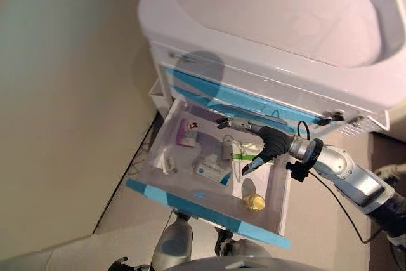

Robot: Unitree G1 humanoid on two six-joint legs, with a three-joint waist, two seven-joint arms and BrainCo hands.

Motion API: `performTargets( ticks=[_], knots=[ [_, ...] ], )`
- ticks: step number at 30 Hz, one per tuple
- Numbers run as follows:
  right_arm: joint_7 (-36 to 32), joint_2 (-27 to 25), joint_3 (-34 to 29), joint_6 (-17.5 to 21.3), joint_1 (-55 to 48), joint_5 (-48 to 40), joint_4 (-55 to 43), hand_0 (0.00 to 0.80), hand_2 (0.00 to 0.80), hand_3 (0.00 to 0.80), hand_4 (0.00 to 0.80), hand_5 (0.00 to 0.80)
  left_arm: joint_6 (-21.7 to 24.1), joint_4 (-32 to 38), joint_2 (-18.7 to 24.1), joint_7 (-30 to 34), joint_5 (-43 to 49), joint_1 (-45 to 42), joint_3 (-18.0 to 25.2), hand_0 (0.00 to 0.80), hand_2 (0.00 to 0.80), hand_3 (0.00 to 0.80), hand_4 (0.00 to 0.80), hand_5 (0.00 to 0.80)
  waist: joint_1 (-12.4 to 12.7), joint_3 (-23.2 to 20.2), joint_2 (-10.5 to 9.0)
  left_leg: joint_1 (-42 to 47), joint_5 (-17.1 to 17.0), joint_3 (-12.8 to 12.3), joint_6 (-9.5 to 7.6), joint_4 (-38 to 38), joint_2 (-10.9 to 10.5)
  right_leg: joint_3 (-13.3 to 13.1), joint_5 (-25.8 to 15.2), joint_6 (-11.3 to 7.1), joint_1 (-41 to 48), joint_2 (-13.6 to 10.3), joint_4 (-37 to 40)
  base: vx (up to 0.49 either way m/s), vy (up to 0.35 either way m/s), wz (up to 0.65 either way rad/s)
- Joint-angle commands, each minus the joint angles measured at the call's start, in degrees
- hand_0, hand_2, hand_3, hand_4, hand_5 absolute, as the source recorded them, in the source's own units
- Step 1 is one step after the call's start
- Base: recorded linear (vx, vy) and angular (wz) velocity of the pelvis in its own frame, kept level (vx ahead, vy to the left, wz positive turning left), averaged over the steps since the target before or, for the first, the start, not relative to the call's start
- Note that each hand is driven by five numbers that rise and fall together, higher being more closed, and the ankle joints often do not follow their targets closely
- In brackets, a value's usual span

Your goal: Open the drawer and pick up the medicine

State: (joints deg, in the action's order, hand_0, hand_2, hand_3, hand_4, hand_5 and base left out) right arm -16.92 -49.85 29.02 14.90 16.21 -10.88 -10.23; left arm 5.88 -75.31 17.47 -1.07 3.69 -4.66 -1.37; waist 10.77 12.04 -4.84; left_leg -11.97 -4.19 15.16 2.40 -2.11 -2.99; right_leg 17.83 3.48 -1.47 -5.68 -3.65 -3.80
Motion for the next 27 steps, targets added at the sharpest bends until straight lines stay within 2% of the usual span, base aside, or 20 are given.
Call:
performTargets(
  ticks=[1,4,11,21,27],
  knots=[
    [1.9,3.5,3.0,0.5,-0.1,1.6,1.7,0.0,0.0,0.0,0.0,0.0,0.3,-0.3,1.1,-0.5,0.1,-0.4,-0.9,0.0,0.0,0.0,0.0,0.0,1.0,-1.3,-1.08,-1.7,-0.9,0.2,-1.18,-0.1,-3.1,0.9,-4.5,-3.96,-2.7,-3.0,-1.2,0.016,-0.064,0.61],
    [3.1,5.8,4.0,0.2,0.4,3.6,4.8,0.0,0.0,0.0,0.0,0.0,0.3,-0.2,1.0,-0.8,-0.1,-0.3,-1.3,0.0,0.0,0.0,0.0,0.0,1.2,-1.1,-1.0,-2.0,-1.1,0.6,-1.06,-0.2,-3.0,1.4,-4.6,-3.88,-2.7,-2.9,-1.0,0.009,-0.04,0.3],
    [7.3,14.6,6.6,-0.7,1.3,9.5,15.3,0.0,0.0,0.0,0.0,0.0,0.1,0.8,0.3,-2.1,-0.9,0.2,-2.9,0.0,0.0,0.0,0.0,0.0,2.7,0.1,-0.26,-2.4,-1.3,2.1,-0.69,-0.4,-2.9,3.0,-3.4,-3.35,-2.4,-2.9,-1.7,0.013,-0.029,0.06],
    [12.0,22.8,8.4,-2.5,2.8,16.5,25.7,0.0,0.0,0.0,0.0,0.0,-0.1,1.8,-1.1,-3.7,-2.0,0.5,-5.4,0.0,0.0,0.0,0.0,0.0,3.2,0.2,0.73,-2.5,-1.5,3.3,-0.6,-0.2,-3.0,4.1,-2.6,-3.12,-2.3,-2.9,-2.2,0.012,-0.008,0.1],
    [13.6,25.9,10.1,-2.9,4.6,18.3,28.3,0.0,0.0,0.0,0.0,0.0,-0.1,2.3,-1.6,-4.2,-2.6,0.5,-6.5,0.0,0.0,0.0,0.0,0.0,3.3,0.4,1.11,-2.5,-1.5,3.4,-0.65,-0.2,-3.1,4.0,-2.7,-3.14,-2.3,-2.9,-2.0,0.0,0.0,0.0]
  ],
)
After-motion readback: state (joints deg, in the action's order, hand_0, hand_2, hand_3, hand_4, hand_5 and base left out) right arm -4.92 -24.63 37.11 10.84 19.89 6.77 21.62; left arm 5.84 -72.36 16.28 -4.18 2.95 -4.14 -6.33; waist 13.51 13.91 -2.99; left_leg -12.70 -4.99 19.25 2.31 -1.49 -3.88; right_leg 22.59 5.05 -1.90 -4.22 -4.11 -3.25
